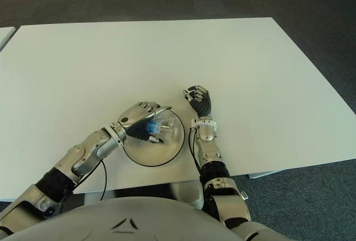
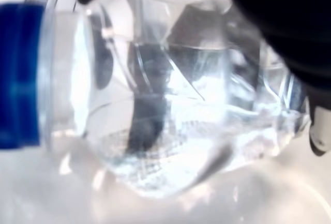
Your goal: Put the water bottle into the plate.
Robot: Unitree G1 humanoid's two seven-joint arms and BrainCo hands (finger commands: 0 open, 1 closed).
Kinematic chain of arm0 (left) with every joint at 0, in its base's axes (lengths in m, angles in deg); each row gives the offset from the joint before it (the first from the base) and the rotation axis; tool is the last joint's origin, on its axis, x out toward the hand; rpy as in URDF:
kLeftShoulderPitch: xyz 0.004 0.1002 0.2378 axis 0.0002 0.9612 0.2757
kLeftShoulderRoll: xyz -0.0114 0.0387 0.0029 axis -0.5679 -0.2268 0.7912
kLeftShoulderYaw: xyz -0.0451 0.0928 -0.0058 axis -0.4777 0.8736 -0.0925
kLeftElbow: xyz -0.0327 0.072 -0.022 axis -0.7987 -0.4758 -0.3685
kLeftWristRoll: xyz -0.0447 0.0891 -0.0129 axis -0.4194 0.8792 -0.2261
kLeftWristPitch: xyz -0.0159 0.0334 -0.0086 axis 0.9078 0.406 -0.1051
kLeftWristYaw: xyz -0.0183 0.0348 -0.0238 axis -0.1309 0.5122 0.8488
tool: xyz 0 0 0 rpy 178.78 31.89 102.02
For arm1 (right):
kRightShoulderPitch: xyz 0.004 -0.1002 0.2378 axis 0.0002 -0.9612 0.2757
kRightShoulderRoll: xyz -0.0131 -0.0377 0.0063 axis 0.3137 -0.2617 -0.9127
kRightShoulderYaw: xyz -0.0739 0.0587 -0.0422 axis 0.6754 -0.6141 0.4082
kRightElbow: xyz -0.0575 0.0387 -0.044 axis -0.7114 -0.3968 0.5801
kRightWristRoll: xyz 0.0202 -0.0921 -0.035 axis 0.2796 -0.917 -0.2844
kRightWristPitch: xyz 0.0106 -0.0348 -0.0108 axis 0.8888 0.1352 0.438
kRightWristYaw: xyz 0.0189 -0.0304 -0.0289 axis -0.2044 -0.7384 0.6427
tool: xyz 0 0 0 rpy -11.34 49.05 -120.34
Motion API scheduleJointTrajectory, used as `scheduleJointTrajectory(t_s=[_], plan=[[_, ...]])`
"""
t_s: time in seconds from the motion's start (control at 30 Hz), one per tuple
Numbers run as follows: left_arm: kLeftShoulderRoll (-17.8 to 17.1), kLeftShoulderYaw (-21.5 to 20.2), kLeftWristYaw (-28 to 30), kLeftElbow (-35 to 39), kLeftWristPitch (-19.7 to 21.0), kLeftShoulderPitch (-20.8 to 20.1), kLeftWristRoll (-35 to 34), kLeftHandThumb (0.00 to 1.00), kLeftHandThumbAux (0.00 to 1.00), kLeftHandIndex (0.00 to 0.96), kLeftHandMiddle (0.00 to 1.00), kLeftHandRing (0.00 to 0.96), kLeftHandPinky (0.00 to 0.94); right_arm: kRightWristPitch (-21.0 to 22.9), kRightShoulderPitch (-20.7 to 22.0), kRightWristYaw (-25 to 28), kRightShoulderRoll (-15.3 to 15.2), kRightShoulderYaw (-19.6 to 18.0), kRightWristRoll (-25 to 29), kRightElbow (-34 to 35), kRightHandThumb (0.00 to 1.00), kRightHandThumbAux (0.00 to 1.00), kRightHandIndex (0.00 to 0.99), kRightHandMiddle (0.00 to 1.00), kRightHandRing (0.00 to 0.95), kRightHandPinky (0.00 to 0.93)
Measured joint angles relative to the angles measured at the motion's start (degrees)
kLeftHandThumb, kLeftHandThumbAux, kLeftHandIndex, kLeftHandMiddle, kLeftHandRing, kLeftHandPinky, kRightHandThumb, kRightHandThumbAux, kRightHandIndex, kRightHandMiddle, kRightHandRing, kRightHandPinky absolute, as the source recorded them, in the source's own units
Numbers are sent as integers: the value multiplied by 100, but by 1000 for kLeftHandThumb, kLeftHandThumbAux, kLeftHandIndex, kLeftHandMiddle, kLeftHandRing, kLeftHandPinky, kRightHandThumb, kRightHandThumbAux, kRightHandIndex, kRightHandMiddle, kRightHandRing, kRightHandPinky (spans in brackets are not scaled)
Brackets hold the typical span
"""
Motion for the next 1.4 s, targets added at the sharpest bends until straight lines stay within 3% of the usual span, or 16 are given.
scheduleJointTrajectory(t_s=[0.3, 0.6, 1.4], plan=[[36, 133, -1043, -114, 188, -4, 882, 109, 405, 0, 0, 0, 0, 22, -7, 8, -6, 24, 2, 72, 705, 728, 435, 651, 646, 642], [112, 278, -1673, -258, 517, -3, 1464, 131, 382, 0, 0, 0, 0, 35, -17, 19, -6, 34, 2, 92, 706, 728, 435, 651, 645, 645], [242, 635, -2414, -395, 1219, -26, 2050, 163, 323, 0, 0, 0, 0, 36, -27, 21, -33, 72, -21, 131, 707, 728, 436, 644, 635, 633]])
